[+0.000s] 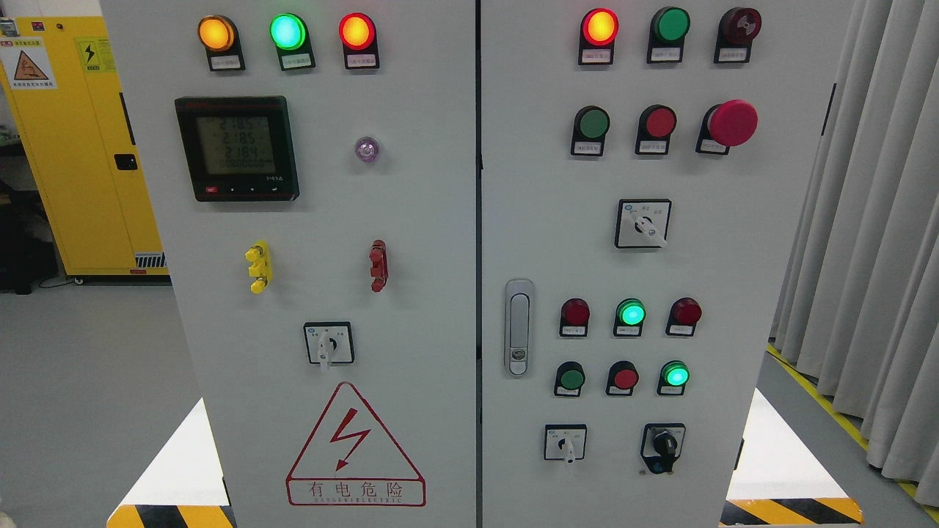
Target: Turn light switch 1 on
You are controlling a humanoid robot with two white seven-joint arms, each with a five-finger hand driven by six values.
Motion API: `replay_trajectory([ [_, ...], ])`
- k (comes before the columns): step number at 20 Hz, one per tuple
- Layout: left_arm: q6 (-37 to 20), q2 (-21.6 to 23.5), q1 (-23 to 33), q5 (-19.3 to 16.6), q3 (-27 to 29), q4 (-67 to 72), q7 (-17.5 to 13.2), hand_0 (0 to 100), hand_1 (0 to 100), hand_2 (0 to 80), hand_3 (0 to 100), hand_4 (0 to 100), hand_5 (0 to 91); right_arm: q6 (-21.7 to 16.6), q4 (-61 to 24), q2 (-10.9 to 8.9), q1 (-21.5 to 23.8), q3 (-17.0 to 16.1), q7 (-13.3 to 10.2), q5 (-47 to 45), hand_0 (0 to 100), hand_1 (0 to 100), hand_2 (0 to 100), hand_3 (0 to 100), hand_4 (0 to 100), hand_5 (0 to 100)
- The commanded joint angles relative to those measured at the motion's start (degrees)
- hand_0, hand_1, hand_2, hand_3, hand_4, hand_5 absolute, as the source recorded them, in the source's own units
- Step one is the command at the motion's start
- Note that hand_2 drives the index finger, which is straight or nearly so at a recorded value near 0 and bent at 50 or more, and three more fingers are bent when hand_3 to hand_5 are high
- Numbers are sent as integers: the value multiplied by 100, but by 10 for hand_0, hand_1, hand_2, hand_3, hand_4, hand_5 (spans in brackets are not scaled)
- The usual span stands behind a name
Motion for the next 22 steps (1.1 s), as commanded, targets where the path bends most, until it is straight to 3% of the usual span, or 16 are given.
replay_trajectory([
  [1,-17,-108,-225,168,77,-1919,228,297,535,431,681,756,794,4,0,0,0,0,-4,-167,0,500,40,0,0,0],
  [7,44,-135,-383,150,-133,-2586,307,275,579,491,687,738,723,4,0,0,0,0,-4,-167,0,500,40,0,0,0],
  [12,316,-248,-814,89,-459,-2675,1107,261,605,534,724,752,741,4,0,0,0,0,-4,-167,0,500,40,0,0,0],
  [16,870,-416,-1332,80,-529,-2702,1143,232,645,555,778,779,750,4,0,0,0,0,-4,-167,0,500,40,0,0,0],
  [22,1389,-478,-1913,-139,-704,-2754,1529,215,656,599,801,780,720,4,0,0,0,0,5,-167,0,500,40,0,0,0],
])
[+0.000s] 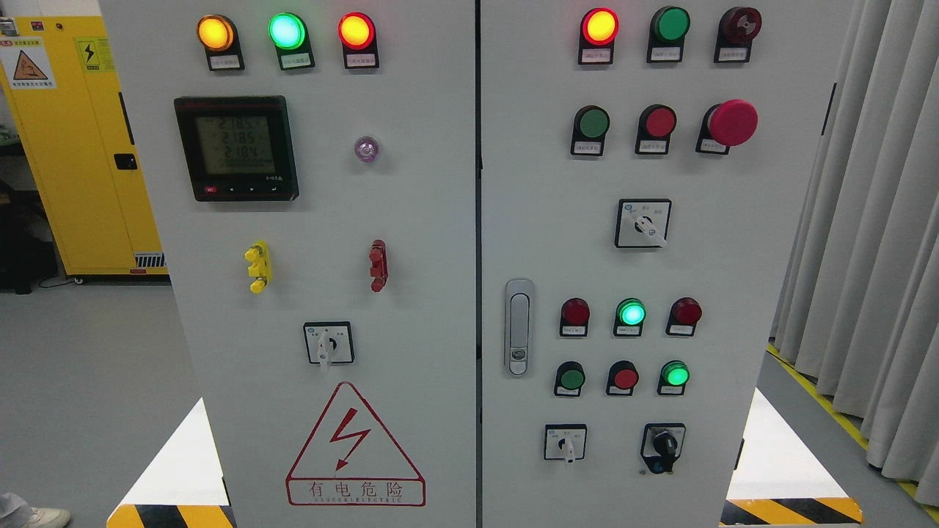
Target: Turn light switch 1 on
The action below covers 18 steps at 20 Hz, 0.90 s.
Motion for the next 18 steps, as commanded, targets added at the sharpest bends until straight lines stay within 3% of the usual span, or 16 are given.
replay_trajectory([
  [1,255,-248,-542,-176,-412,-477,181,213,662,605,807,784,725,4,0,0,0,0,-4,-167,0,500,40,0,0,0],
  [4,615,-336,-823,-299,-518,-494,410,206,680,610,824,794,738,4,0,0,0,0,-4,-167,0,500,40,0,0,0],
  [18,1793,-705,-1816,-826,-615,-512,533,188,712,617,870,818,761,4,0,0,0,0,-4,-167,0,500,40,0,0,0],
])
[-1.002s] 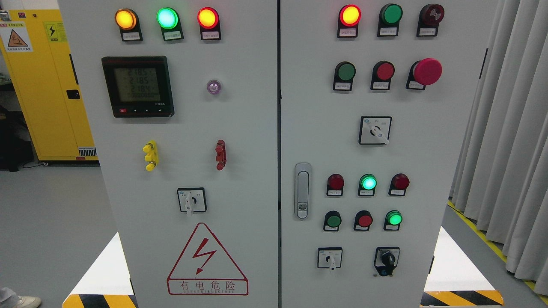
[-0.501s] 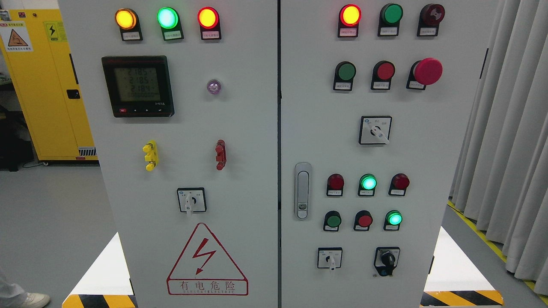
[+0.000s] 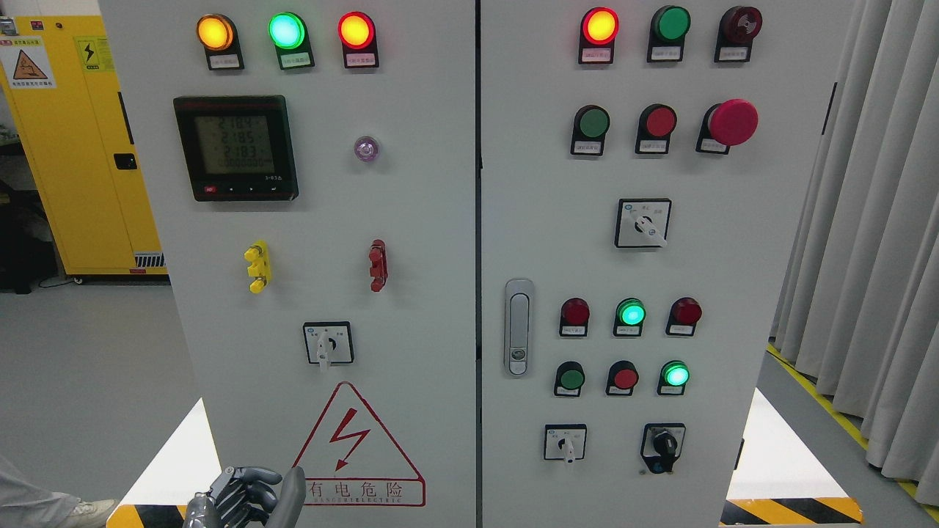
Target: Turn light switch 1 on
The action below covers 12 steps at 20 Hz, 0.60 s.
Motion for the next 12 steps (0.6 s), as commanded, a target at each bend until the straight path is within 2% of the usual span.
replay_trajectory([
  [1,345,-273,-468,-207,-159,-105,59,187,713,617,872,819,762,4,0,0,0,0,-4,-167,0,500,40,0,0,0],
  [5,512,-273,-662,-215,-168,-87,130,185,717,619,876,825,764,4,0,0,0,0,-4,-167,0,500,40,0,0,0],
  [8,837,-351,-881,-233,-168,-87,130,180,719,619,881,826,766,4,0,0,0,0,-4,-167,0,500,40,0,0,0],
  [12,873,-378,-1031,-663,-256,-61,130,177,720,618,883,828,766,4,0,0,0,0,5,-167,0,500,40,0,0,0],
])
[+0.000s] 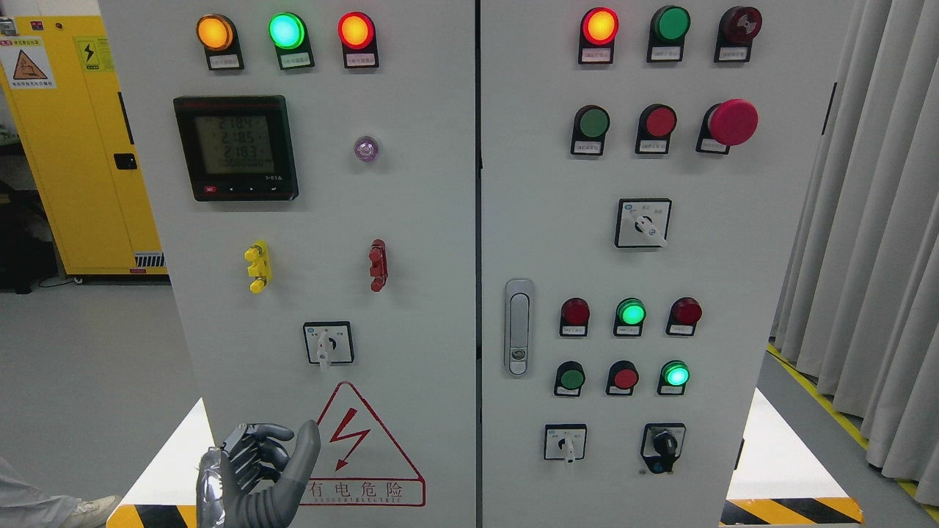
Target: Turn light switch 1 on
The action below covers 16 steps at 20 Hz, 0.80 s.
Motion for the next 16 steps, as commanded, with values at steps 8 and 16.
replay_trajectory([
  [8,337,-183,-341,-454,-156,2,20,178,724,613,885,829,769,4,0,0,-1,0,-4,-167,0,500,40,0,0,0],
  [16,592,-227,-543,-410,-129,28,134,123,735,606,886,830,780,4,0,0,-1,0,4,-167,0,500,40,0,0,0],
])
